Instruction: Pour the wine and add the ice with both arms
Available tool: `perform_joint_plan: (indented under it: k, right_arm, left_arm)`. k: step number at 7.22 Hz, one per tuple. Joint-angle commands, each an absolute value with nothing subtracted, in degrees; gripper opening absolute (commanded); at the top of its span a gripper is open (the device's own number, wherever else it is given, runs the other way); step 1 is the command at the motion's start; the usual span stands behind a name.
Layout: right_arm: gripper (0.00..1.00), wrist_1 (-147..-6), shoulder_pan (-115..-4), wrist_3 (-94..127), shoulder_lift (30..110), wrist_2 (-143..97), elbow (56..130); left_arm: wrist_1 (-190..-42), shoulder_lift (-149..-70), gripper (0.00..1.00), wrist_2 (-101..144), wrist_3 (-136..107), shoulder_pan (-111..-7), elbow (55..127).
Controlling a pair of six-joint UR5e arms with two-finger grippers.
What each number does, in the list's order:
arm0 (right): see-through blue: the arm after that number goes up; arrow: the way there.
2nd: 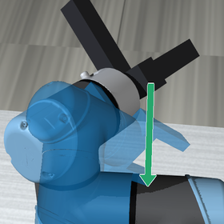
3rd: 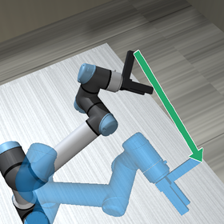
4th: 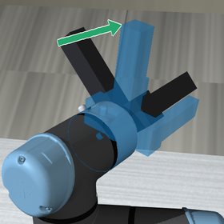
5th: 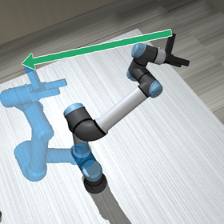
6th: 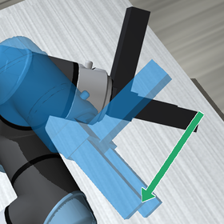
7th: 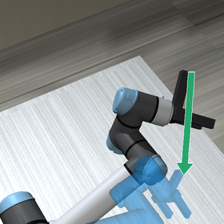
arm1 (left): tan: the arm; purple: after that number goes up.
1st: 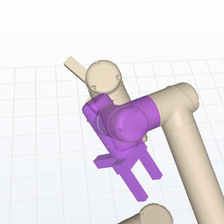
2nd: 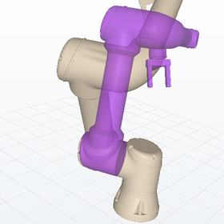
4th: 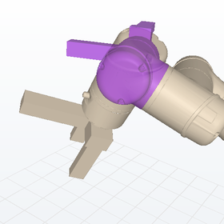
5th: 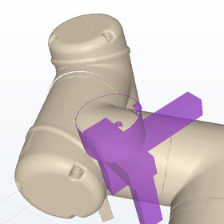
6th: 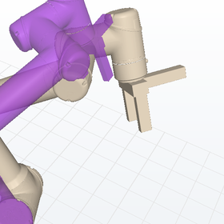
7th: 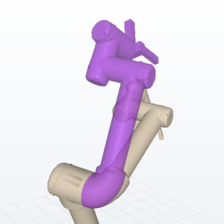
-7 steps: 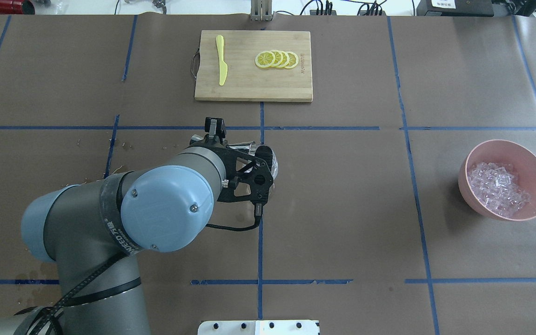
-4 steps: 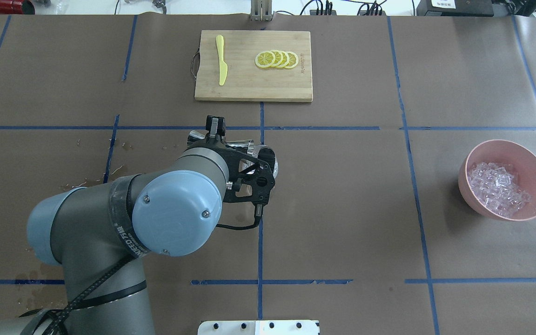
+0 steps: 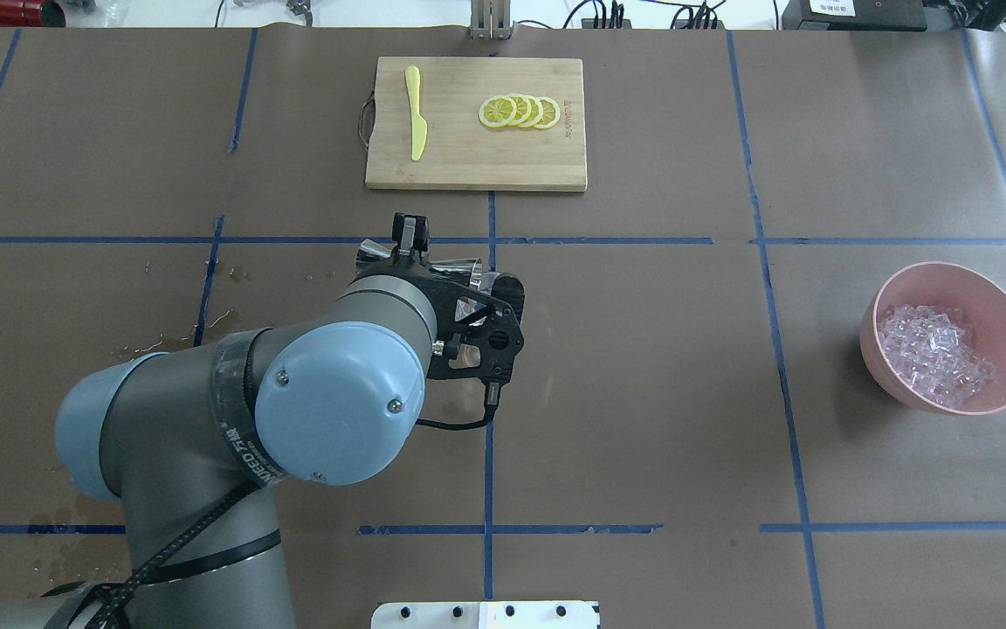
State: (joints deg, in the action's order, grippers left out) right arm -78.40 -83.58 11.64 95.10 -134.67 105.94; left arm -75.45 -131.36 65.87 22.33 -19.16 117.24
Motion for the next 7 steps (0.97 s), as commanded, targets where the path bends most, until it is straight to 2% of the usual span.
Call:
perform_joint_plan:
  k: [1,3,4,6,7]
  right_arm:
    - [1.00,-78.4,-83.6,11.6,95.0,-134.7,106.0]
    - [1.00,-78.4,-83.6,11.6,94.9,-134.7,106.0]
    - [1.00,-78.3,-83.6,11.6,94.9,-134.7,106.0]
    - [1.00,-78.3,-83.6,11.6,94.9,-134.7,106.3]
    - [1.00,-78.3,-83.6,11.6,94.8,-134.7,106.2]
  left_arm:
    - [-83.2,-128.1,0.00,66.4,19.1,-19.6,120.2]
    - [-94.6,-121.8,0.00,67.0,16.0,-20.4,122.9]
    - [-96.7,-121.3,0.00,69.0,15.3,-20.6,123.0]
    - [-102.8,-117.4,0.00,75.0,-4.4,-22.6,124.1]
    - [-105.9,-115.2,0.00,79.3,-6.7,-25.5,124.4]
